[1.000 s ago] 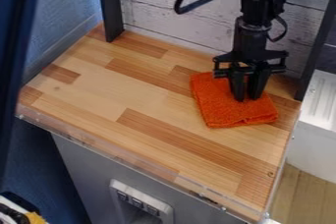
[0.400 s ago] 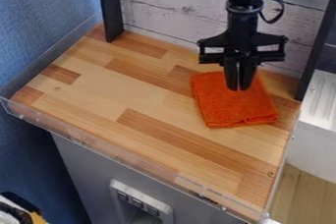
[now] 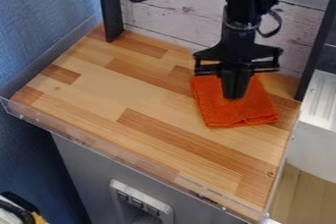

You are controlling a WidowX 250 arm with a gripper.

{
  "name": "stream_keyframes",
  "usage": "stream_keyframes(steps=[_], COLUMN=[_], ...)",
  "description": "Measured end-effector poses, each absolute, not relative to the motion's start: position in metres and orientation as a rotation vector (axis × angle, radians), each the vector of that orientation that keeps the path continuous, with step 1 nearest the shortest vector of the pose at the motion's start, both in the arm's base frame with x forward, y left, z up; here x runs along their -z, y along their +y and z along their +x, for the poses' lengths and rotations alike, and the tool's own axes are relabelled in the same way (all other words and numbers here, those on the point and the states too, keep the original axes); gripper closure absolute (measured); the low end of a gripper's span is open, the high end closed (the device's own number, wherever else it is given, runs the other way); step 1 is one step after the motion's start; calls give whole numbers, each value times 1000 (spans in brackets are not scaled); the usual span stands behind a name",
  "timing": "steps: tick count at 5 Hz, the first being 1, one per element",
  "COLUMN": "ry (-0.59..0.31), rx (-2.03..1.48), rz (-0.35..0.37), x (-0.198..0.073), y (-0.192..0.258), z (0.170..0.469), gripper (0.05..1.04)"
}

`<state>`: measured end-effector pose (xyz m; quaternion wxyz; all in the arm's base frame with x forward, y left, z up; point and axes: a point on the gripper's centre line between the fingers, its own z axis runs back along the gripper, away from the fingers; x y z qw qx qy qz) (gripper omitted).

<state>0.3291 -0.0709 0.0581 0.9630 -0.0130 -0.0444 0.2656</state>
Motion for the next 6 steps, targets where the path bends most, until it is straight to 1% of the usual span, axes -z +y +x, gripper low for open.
stream_keyframes(steps=[1,2,4,5,6], ry=[-107,-105,-24,29,81], rx=[-597,-653,-734,-764,-785], rz=[9,43,113,125,110], x=[-58,-55,-37,-31,-27], y=[-72,-76,-83,-87,-89], z=[328,329,331,333,337], gripper=[1025,1025,1025,1025,1025])
